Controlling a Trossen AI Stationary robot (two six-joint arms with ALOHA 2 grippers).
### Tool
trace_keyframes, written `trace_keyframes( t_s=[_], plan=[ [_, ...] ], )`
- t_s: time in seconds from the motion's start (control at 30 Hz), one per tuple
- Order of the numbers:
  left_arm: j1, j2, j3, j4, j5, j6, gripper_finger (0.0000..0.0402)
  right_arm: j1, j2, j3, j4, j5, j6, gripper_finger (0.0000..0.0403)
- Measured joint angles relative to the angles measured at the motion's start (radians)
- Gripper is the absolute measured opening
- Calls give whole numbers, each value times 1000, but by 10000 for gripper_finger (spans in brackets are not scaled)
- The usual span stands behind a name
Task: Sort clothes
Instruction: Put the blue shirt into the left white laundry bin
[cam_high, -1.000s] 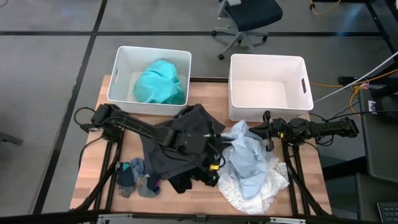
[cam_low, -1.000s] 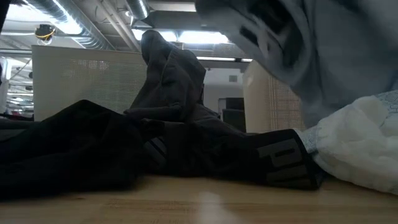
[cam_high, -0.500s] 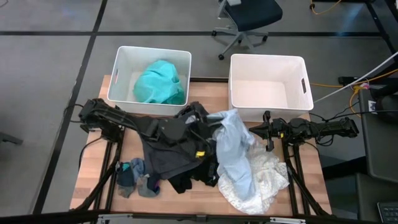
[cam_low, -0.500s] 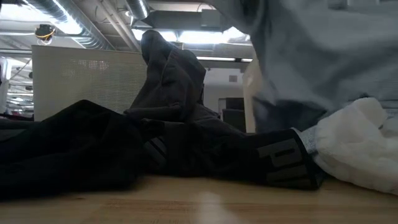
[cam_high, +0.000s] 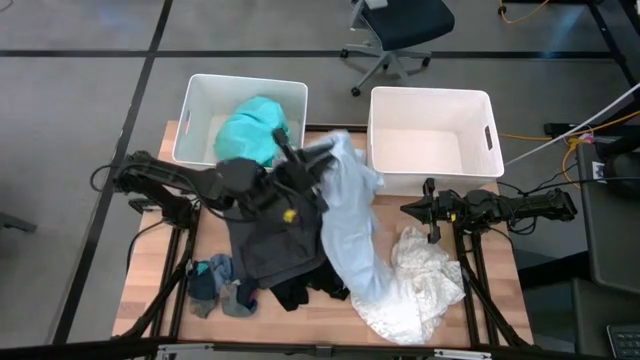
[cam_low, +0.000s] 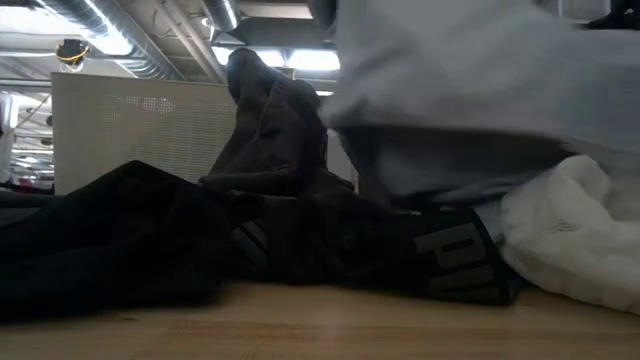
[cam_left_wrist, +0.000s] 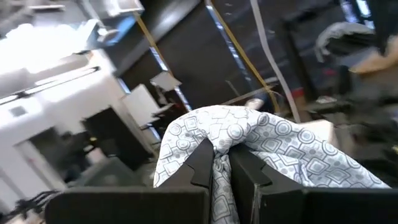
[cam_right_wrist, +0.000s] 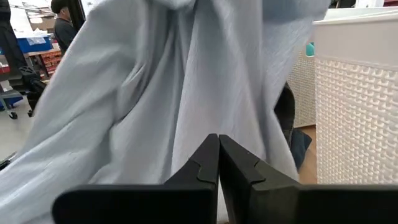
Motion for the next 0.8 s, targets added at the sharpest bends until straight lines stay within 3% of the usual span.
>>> trace_keyframes(
  t_s=[0.67,0.8],
  plan=[
    [255,-276,0,25,-41,206,21,0,-1,-1,70,-10,-6,14],
    [320,-305,0,99,-37,283,21,0,-1,-1,71,-1,-26,14]
  ],
)
